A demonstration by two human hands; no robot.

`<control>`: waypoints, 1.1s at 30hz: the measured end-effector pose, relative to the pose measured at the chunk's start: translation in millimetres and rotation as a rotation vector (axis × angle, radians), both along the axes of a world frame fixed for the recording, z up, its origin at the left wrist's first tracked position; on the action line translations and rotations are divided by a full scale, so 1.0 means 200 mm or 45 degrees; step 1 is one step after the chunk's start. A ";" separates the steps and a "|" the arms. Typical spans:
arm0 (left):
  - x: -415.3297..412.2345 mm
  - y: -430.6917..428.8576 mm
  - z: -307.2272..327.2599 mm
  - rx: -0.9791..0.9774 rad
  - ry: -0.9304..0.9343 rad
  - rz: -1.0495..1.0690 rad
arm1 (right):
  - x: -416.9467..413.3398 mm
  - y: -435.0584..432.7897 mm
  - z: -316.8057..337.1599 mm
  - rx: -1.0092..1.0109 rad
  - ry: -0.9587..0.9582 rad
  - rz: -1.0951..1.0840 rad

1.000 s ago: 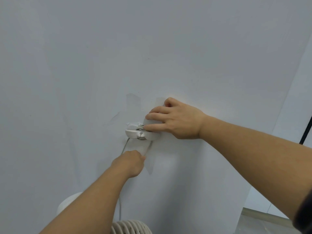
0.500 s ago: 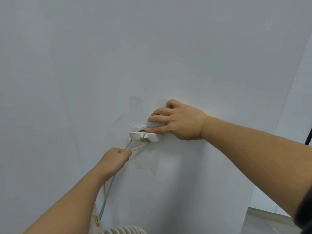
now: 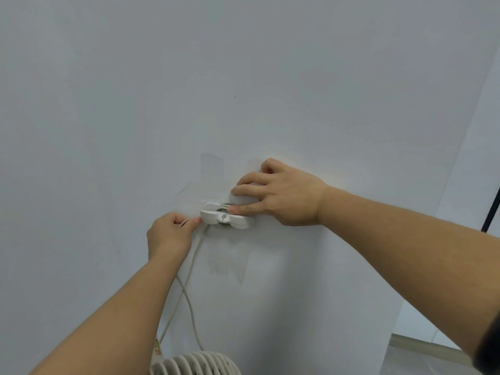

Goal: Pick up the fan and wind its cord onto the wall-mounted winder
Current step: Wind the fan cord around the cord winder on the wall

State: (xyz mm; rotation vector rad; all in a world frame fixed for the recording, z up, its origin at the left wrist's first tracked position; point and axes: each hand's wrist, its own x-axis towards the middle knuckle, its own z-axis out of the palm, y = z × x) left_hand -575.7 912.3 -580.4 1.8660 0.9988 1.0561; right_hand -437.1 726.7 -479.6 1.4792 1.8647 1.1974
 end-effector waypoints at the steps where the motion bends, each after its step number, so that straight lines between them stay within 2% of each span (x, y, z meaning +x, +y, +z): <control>1: 0.01 0.00 0.01 0.040 -0.038 0.007 | 0.00 0.00 0.00 0.000 0.002 0.001; 7: 0.00 -0.09 0.08 0.160 -0.341 -0.099 | -0.01 0.00 0.00 -0.002 0.000 -0.015; 10: 0.00 -0.15 0.10 0.146 -0.399 -0.171 | -0.01 0.00 0.00 -0.009 0.012 -0.018; 17: -0.08 -0.19 0.11 -0.302 -0.565 -0.401 | -0.04 -0.01 0.01 -0.006 0.106 -0.025; 19: -0.11 -0.20 0.11 -0.338 -0.569 -0.452 | -0.05 0.00 0.00 0.006 0.151 -0.041; 22: -0.14 -0.17 0.09 -0.258 -0.487 -0.435 | -0.09 0.00 -0.02 0.075 0.235 -0.024; 26: -0.15 -0.16 0.08 -0.290 -0.495 -0.455 | -0.17 0.01 -0.09 0.240 0.500 0.000; 29: -0.15 -0.19 0.08 -0.315 -0.527 -0.504 | -0.22 0.03 -0.13 0.238 0.950 -0.088; 33: -0.16 -0.21 0.08 -0.312 -0.515 -0.578 | -0.26 0.07 -0.13 0.410 1.458 -0.136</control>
